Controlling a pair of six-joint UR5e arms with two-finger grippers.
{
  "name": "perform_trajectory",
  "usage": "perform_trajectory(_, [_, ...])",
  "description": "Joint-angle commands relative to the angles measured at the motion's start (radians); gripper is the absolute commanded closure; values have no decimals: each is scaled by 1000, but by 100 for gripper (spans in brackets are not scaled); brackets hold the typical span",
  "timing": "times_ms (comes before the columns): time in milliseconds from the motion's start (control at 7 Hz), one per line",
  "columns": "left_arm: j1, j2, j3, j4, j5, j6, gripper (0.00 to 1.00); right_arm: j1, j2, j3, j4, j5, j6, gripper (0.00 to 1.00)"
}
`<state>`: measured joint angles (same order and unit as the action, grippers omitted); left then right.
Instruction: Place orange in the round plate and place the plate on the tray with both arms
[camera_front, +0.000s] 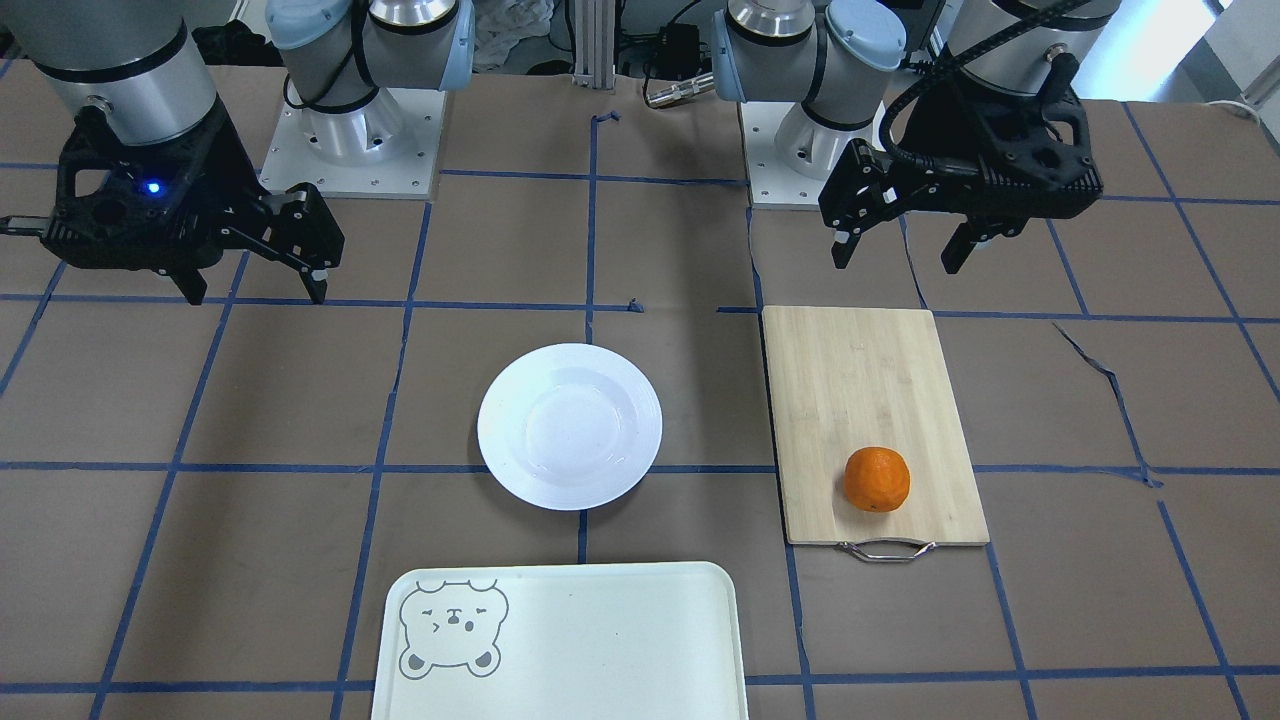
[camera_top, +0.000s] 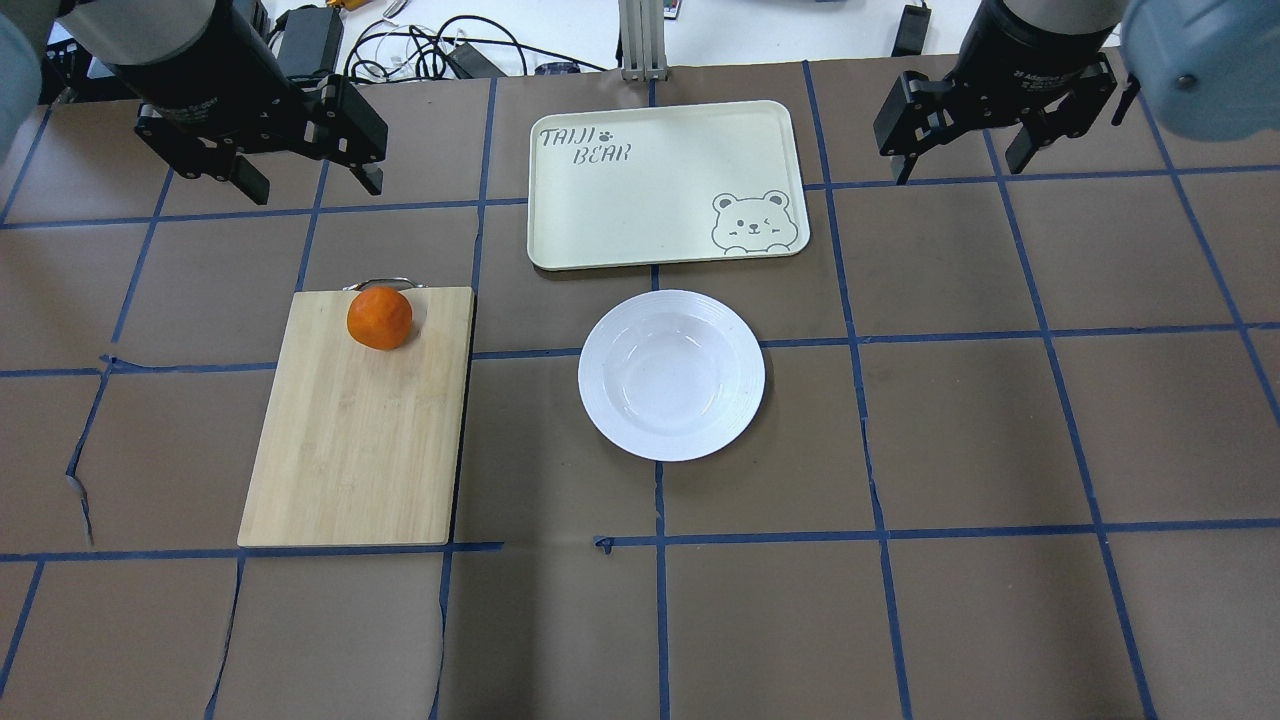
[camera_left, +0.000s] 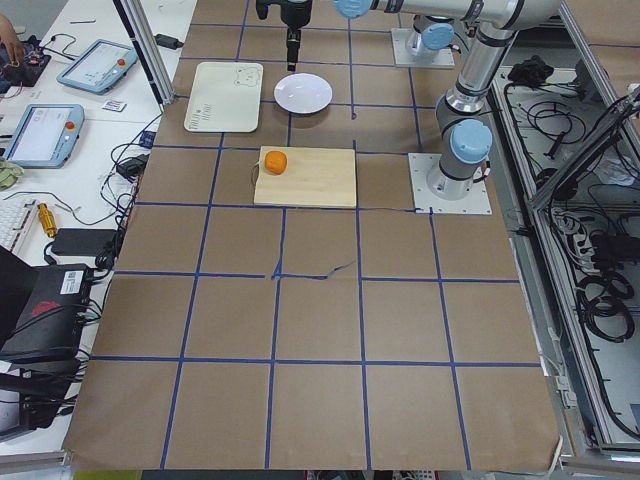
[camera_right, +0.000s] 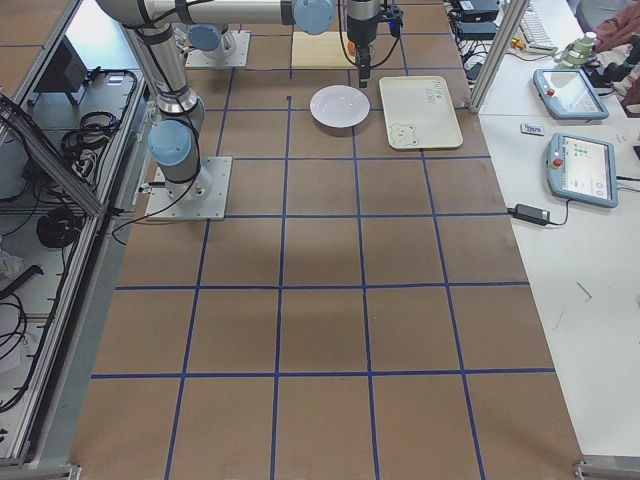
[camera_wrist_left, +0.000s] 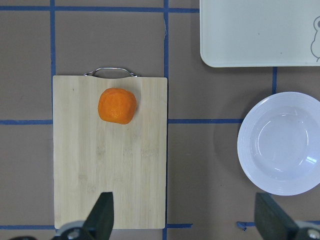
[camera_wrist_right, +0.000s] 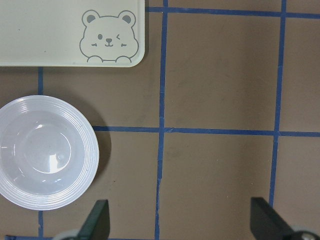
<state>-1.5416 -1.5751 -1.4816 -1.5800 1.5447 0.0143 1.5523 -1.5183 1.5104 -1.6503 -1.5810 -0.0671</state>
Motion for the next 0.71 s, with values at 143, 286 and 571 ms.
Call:
perform_trajectory(143, [0,0,0,0,-2,-1,0,-1,1,1,0,1,-14,0])
perform_trajectory(286, [0,0,0,0,-2,1,0,-1,1,1,-2,1,-14,0])
perform_trajectory(571, [8,-3,0,-5,-5,10,0,2,0,1,-5,10,-19,0])
